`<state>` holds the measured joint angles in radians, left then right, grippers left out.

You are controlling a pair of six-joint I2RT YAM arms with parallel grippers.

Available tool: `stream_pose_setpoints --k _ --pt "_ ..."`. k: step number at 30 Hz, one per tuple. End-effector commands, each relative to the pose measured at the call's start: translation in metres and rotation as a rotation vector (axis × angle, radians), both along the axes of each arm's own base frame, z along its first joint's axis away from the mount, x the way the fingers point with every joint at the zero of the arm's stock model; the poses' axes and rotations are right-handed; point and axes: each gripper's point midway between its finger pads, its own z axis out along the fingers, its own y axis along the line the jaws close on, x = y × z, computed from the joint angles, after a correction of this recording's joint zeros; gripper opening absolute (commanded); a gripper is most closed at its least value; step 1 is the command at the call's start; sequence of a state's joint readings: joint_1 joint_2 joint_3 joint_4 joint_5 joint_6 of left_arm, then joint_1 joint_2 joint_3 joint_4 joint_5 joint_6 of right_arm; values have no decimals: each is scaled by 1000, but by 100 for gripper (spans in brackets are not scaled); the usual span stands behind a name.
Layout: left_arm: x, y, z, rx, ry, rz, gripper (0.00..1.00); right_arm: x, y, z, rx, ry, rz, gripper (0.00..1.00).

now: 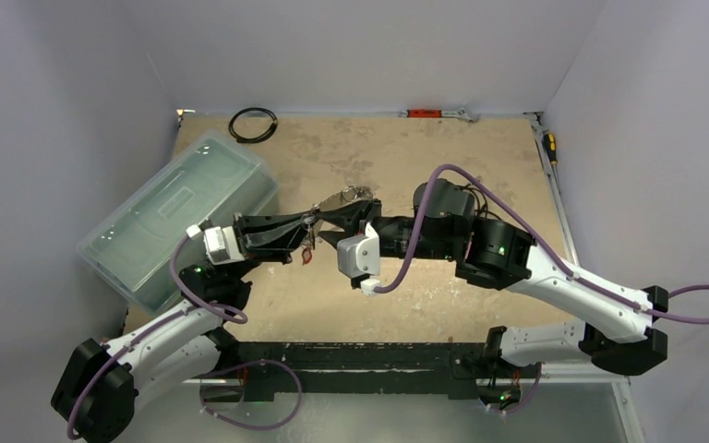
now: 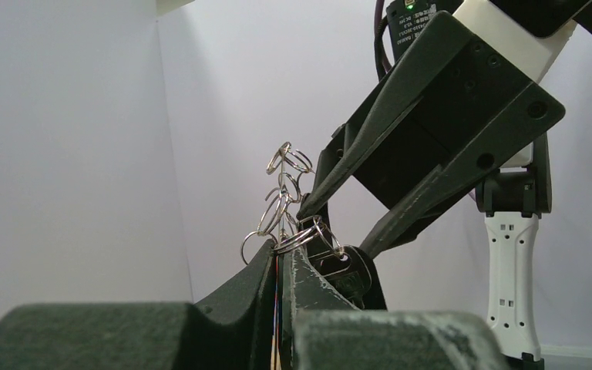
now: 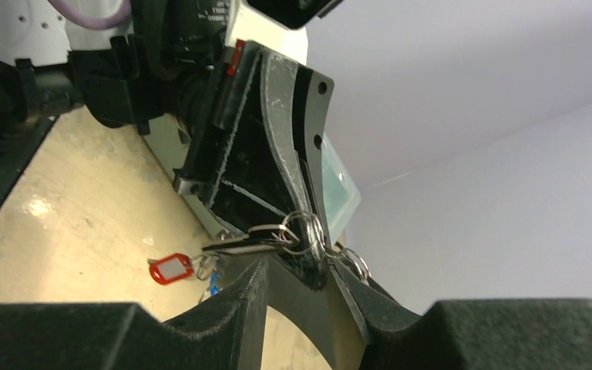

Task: Put the keys on the keyring

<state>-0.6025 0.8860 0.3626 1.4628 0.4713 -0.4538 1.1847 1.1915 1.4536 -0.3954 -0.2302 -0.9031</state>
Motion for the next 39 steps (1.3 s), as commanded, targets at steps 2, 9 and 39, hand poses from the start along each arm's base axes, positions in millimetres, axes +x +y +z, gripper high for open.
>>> stream_pose_setpoints --k 2,9,39 --pt "-24 19 28 -107 -120 -4 0 8 -14 33 52 -91 -66 36" --pt "-24 19 26 -102 -116 -2 0 4 -13 36 58 -91 -41 32" --pt "-21 18 23 -105 -101 -4 0 -8 16 29 66 -51 39 19"
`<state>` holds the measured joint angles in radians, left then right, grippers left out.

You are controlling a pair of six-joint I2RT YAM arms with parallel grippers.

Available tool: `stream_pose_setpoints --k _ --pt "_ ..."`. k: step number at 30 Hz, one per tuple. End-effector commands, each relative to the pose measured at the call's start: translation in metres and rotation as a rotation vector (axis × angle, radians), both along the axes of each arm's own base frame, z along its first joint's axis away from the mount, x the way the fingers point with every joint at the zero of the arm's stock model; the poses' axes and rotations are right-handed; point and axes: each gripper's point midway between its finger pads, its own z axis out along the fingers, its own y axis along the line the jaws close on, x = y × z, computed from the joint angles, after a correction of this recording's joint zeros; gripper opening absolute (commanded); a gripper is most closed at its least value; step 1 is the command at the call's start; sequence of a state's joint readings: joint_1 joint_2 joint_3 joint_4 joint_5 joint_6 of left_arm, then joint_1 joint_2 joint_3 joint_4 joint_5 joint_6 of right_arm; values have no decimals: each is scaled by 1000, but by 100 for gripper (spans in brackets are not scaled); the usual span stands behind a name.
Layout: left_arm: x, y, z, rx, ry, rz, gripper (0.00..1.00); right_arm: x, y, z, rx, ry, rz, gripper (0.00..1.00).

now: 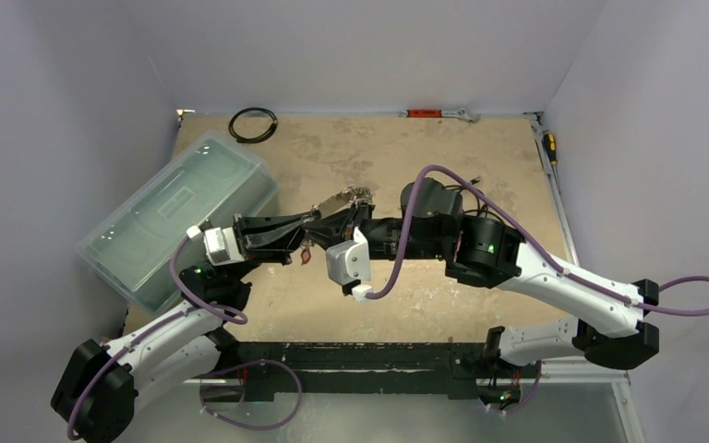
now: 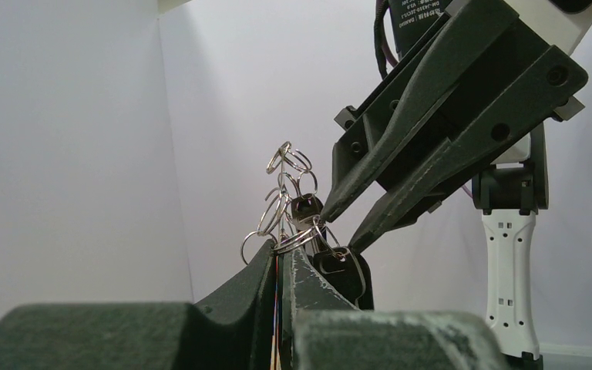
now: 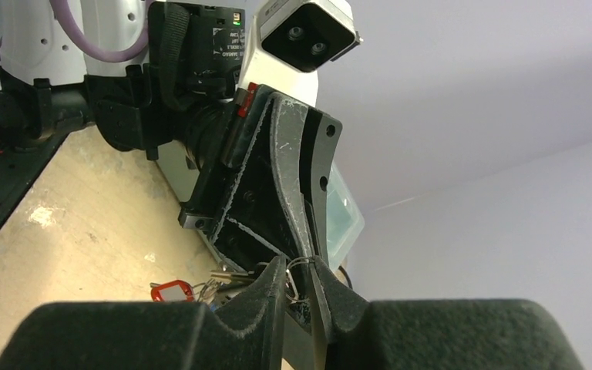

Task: Put the keys on the keyring

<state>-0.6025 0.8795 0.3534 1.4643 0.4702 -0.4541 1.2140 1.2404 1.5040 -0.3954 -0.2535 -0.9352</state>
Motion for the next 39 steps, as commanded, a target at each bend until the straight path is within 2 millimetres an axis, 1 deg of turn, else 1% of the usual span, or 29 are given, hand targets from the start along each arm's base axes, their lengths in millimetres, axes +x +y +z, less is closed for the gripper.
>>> stream_pose_setpoints --k 1,6,10,18,20,23,29,33,39 --pt "-21 17 25 -105 -104 -6 0 4 0 22 67 -26 -30 19" --pt "-23 19 25 -107 -109 -2 0 16 -4 23 74 -58 -94 16" --pt "-24 20 26 -109 -114 -1 0 26 -5 14 33 -72 -140 15" --pt "-23 20 26 -109 -113 8 0 30 -11 7 6 -71 -177 15" --pt "-23 20 26 -106 -114 7 0 33 -10 2 -11 -74 -188 15" --pt "-23 19 25 -104 -111 4 0 33 -9 1 -10 -74 -187 15" --pt "-21 17 24 -95 -105 0 0 25 -3 10 17 -62 -148 15" --pt "-13 13 19 -69 -80 16 0 11 5 17 37 -46 -98 16" --pt "-4 12 17 -62 -53 45 0 -10 21 15 18 -35 -39 18"
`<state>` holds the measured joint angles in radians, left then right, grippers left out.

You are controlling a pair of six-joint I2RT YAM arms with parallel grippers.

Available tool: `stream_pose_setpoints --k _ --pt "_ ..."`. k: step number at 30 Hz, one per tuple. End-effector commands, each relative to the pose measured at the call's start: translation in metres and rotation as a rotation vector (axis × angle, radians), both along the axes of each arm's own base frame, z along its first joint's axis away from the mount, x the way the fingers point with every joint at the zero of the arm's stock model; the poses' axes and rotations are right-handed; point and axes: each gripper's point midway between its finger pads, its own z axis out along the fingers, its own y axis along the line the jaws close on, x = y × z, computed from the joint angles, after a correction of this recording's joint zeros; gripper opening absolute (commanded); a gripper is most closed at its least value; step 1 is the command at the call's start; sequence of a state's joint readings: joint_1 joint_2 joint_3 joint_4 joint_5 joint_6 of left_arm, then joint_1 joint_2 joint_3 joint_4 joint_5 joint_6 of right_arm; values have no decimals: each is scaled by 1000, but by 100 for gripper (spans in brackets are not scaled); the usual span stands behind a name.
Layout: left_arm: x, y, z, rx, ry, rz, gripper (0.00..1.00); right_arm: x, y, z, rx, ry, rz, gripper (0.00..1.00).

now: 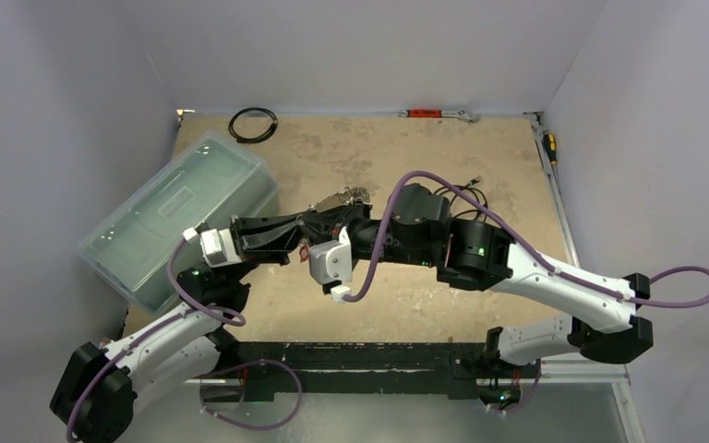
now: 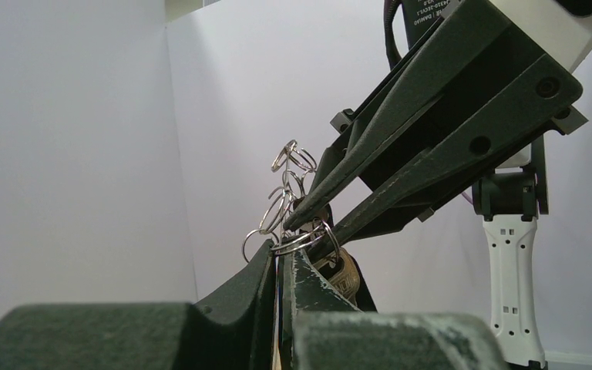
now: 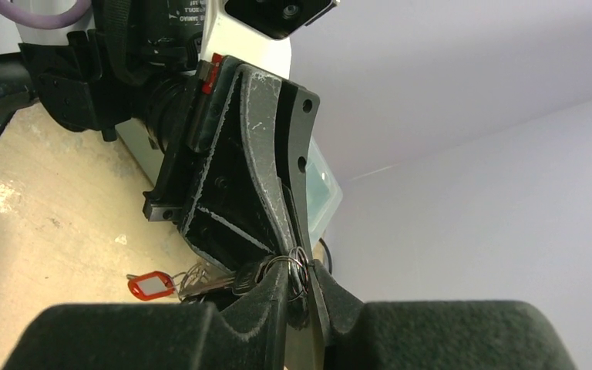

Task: Put the keys on the keyring

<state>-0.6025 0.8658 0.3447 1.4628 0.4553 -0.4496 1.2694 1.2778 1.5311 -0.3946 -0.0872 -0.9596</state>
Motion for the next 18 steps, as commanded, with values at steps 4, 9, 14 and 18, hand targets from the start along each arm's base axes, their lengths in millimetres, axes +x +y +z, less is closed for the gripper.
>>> stream_pose_setpoints --k 4,9,14,18 --pt "-3 9 15 -49 -47 37 0 -24 23 12 29 11 77 20" --pt "-3 9 14 -47 -39 31 0 -20 32 11 20 -4 70 22" --pt "1 10 12 -55 -20 43 0 -31 43 24 33 -10 107 29" --pt "7 10 11 -57 4 61 0 -42 54 28 51 3 151 35"
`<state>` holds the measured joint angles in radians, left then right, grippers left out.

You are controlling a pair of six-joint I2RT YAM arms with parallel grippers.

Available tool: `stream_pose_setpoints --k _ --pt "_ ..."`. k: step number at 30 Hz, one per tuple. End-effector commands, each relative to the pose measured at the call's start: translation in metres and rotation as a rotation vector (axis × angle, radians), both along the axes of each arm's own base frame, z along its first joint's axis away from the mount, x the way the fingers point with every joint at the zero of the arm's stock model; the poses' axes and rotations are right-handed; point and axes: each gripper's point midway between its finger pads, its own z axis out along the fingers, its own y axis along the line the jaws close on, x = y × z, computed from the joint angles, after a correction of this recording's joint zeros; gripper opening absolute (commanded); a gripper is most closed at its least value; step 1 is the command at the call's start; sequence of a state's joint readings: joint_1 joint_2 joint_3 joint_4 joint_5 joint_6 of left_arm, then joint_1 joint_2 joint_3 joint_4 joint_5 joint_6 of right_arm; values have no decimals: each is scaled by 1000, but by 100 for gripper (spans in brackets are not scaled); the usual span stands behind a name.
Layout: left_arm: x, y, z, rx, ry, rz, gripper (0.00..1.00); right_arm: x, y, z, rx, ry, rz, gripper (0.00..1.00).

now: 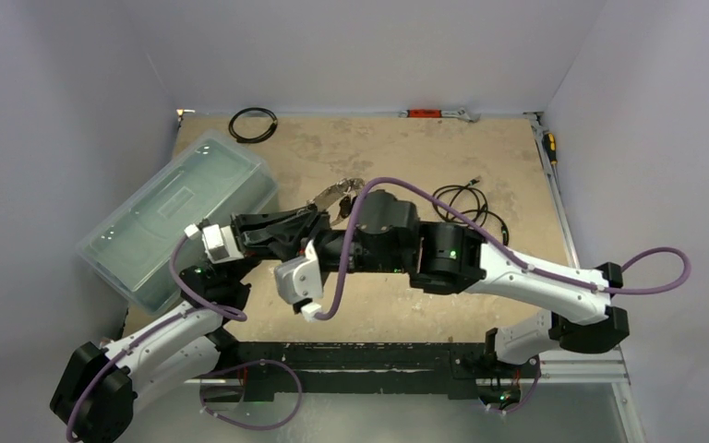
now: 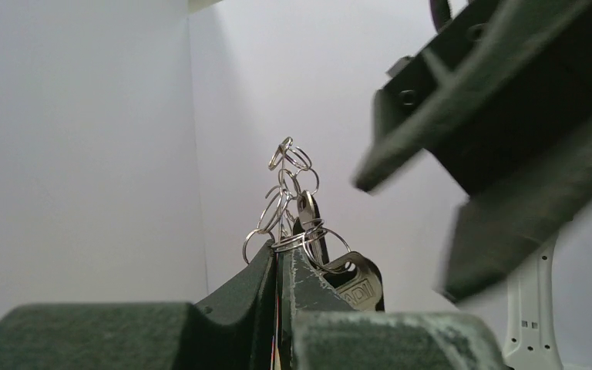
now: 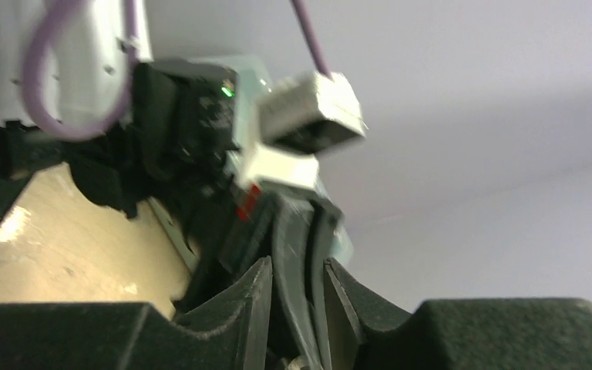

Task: Put the keys on the keyring

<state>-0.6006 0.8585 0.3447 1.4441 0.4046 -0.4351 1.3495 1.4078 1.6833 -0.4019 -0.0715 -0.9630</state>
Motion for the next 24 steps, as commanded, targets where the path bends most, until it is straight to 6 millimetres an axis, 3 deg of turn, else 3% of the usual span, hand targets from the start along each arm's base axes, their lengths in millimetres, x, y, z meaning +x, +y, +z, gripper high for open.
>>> stream_pose_setpoints --k 1,6,8,11,14,16,20,24 --pt "-1 5 10 -34 -18 19 0 -21 16 14 53 20 91 36" --pt "-4 8 11 -51 -16 8 0 -9 17 9 73 15 19 39" --pt "-5 10 12 -60 -14 8 0 1 11 19 116 10 -40 40" --pt "-6 10 13 -70 -11 -4 0 2 -4 48 216 9 -64 44" --pt "-9 11 13 -83 -17 -16 0 -19 -23 81 312 30 27 47" --pt "-9 11 14 -86 -17 -19 0 -29 -40 92 333 19 66 48" --pt "-13 13 16 -92 -28 -28 0 -28 -62 81 279 -6 45 48" --pt "-17 13 17 -95 -41 -43 0 -21 -72 56 173 19 -6 49"
